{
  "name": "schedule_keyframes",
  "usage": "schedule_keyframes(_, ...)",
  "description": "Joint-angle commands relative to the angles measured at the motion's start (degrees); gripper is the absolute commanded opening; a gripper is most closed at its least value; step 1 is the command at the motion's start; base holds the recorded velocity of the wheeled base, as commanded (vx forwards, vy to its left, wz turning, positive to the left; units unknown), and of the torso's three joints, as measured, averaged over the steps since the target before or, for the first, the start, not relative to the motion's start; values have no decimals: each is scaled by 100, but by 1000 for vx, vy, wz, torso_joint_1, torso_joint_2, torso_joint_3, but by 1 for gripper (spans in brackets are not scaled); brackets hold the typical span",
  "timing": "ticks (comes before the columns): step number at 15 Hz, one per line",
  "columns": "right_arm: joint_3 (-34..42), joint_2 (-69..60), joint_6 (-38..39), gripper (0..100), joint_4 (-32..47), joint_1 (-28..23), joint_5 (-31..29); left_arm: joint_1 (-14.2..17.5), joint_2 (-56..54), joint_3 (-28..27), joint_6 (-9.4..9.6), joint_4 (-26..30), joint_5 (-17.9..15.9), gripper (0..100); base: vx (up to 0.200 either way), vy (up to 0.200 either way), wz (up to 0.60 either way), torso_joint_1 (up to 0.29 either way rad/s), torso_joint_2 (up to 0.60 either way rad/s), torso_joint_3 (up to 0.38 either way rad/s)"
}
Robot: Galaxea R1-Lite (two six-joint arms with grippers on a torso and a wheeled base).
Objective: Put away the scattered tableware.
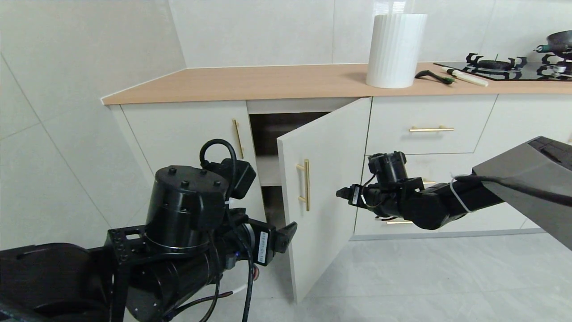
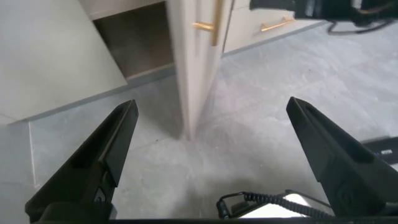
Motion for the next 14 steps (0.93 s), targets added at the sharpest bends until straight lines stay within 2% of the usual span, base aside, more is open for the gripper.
schedule_keyframes(1,-112,121,14,100,-32,18,3,-7,-23,20,10,-5,35,100,0,0,0,0,0,0)
schedule_keyframes(5,-490,412,453,100,-32,106,-41,-7,-23,20,89,4,158,100,0,0,0,0,0,0)
schedule_keyframes(11,-534,579,480,100,-146,185,-50,2,-173,11,98,-5,184,100,200,0,0,5,3,2)
schedule_keyframes(14,-648,745,603,100,-445,185,-59,2,-278,11,98,-5,193,100,0,0,0,0,0,0)
